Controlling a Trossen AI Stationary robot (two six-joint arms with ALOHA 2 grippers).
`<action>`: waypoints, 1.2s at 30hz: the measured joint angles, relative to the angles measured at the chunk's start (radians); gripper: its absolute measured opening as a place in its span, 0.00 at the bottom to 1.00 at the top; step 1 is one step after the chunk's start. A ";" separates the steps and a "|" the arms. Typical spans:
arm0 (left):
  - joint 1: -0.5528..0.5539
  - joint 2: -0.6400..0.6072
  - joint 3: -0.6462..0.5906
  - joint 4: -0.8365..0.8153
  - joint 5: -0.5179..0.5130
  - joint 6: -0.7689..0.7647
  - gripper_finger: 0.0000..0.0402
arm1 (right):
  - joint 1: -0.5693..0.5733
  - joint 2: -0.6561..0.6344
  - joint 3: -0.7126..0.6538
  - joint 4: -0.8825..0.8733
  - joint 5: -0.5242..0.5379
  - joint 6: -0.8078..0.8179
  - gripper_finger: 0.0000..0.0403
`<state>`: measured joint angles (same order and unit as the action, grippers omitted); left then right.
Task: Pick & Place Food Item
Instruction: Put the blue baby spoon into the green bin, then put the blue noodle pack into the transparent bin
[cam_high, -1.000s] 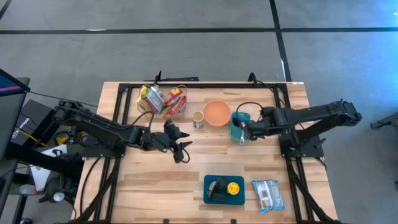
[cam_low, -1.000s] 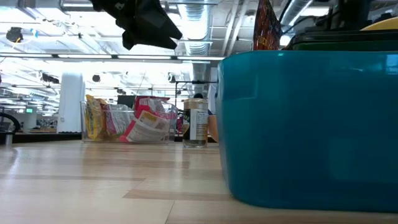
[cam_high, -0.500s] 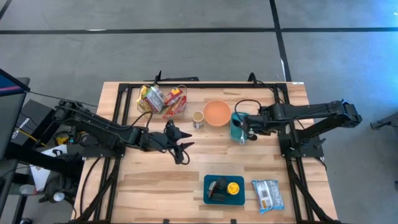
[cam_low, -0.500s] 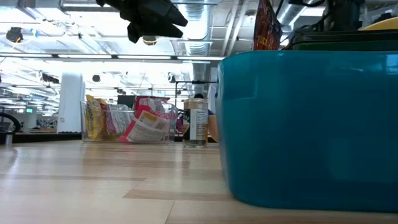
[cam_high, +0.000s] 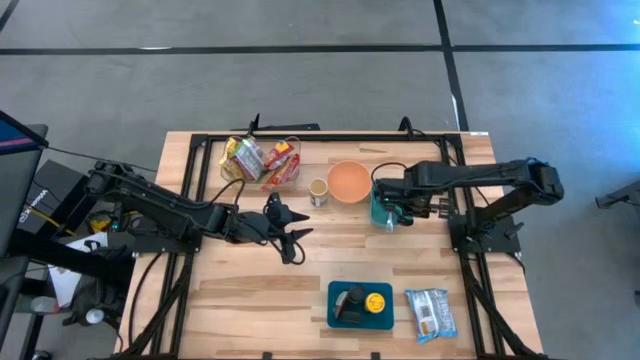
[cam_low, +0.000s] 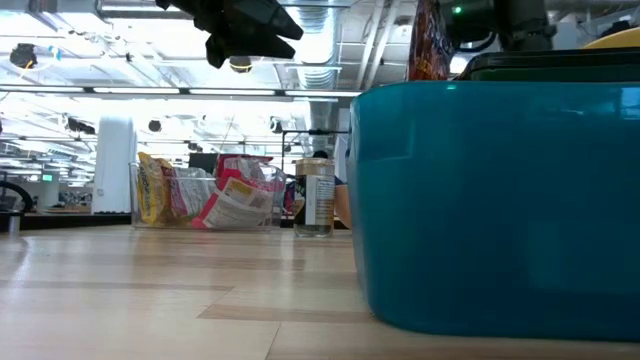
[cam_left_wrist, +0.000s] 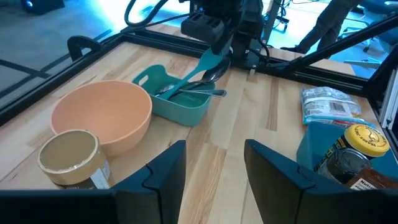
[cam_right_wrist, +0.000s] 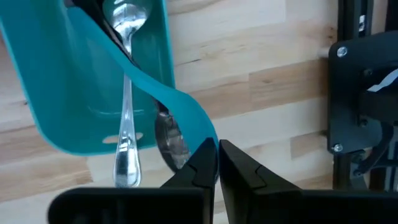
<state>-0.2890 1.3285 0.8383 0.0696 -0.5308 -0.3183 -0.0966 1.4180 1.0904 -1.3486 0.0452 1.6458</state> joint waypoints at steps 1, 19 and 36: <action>0.000 0.000 0.000 0.000 0.000 0.000 0.39 | -0.005 0.001 0.000 0.001 0.000 -0.004 0.03; 0.000 0.000 0.000 -0.001 0.003 0.000 0.39 | -0.008 0.001 0.000 0.028 -0.019 -0.024 0.07; 0.000 0.000 0.000 -0.001 -0.001 0.000 0.39 | -0.010 0.001 0.000 0.025 -0.055 -0.136 0.18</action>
<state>-0.2886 1.3285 0.8383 0.0685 -0.5316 -0.3183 -0.1070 1.4193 1.0908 -1.3231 -0.0096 1.5094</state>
